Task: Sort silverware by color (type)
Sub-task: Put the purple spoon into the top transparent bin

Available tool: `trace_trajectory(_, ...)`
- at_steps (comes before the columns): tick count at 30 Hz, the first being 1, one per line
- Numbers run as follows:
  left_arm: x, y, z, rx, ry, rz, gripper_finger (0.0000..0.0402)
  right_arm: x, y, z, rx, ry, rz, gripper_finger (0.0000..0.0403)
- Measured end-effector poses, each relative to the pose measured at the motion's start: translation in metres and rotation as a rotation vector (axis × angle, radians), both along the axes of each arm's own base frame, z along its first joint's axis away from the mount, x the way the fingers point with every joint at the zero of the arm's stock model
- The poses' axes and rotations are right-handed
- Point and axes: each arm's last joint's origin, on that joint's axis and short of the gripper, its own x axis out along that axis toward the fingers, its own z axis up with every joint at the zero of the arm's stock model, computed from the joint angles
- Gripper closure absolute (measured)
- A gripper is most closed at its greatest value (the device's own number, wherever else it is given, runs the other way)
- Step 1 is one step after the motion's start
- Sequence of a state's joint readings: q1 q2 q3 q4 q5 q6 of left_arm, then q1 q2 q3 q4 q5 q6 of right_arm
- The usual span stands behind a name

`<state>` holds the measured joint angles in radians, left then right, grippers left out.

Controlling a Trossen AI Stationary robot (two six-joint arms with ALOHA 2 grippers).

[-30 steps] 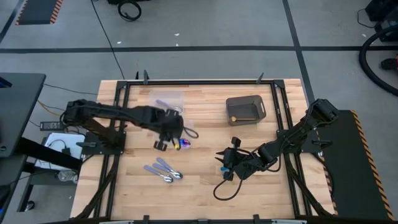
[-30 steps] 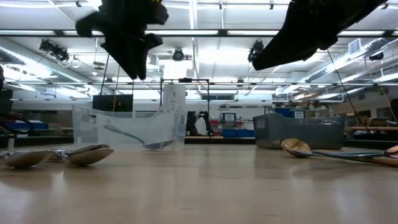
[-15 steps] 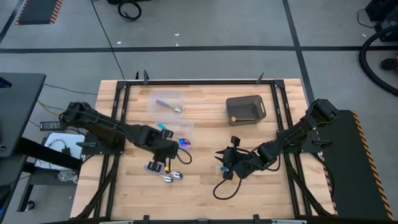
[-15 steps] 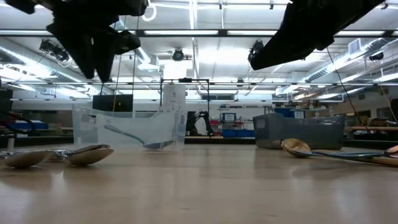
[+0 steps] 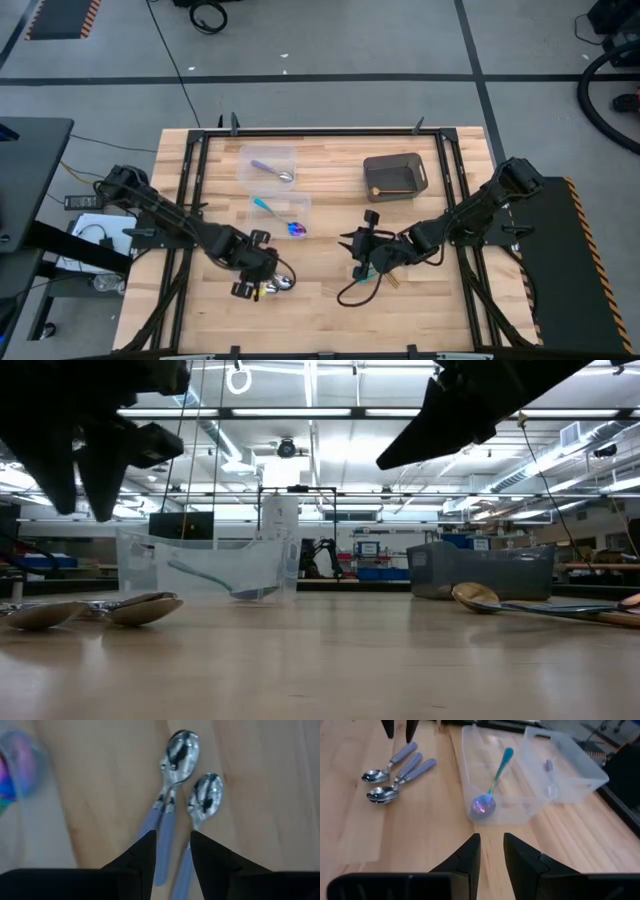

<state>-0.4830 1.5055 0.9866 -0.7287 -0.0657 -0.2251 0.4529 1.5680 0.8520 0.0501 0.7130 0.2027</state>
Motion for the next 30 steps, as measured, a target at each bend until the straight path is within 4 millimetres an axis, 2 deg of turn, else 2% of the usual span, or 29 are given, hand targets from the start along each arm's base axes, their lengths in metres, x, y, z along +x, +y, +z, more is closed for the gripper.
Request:
trace_trajectory(8,-0.014,-0.008,-0.023,-0.022,0.014,0.027,0.0274,0.003,-0.007,0.001,-0.033,0.01,0.002,0.0308)
trace_trajectory(14,-0.017,-0.009,-0.03,-0.033,0.012,0.041,0.0274,0.007,-0.014,0.0,0.003,0.023,0.019,0.0308)
trace_trajectory(25,-0.02,-0.011,-0.042,-0.034,0.021,0.053,0.0274,0.007,-0.014,0.0,0.017,0.023,0.024,0.0308)
trace_trajectory(30,-0.022,-0.02,-0.065,0.02,0.101,0.021,0.0274,0.008,-0.014,0.001,0.024,0.011,0.028,0.0308)
